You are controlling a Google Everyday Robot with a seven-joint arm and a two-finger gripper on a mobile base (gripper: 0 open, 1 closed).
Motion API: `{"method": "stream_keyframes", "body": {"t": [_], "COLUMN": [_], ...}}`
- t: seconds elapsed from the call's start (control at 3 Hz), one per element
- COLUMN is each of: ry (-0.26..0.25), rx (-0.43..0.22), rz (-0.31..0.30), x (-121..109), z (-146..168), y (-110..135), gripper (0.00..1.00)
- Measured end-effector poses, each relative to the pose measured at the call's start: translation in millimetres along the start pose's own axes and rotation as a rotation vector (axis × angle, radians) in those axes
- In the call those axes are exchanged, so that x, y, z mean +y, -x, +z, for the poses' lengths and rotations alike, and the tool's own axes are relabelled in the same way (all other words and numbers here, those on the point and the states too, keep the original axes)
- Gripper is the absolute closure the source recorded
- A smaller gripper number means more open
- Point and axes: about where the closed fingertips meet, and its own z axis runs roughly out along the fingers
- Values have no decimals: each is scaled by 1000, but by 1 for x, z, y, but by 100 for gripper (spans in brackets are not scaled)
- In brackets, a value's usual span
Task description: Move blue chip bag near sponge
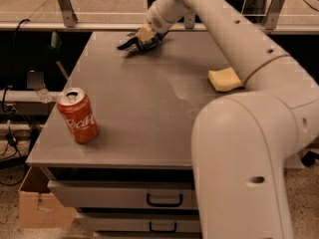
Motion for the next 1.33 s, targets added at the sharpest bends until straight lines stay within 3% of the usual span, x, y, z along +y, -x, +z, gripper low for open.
{"method": "stream_keyframes", "body": {"t": [0.33,0.67,1.33], "ry": [-36,-55,-72], "rx": [47,100,171], "rz": [24,68,188], "x": [-6,2,42], "z": [-32,-61,-105], "y": [-39,-82,-142], "gripper": [100,100,100]}}
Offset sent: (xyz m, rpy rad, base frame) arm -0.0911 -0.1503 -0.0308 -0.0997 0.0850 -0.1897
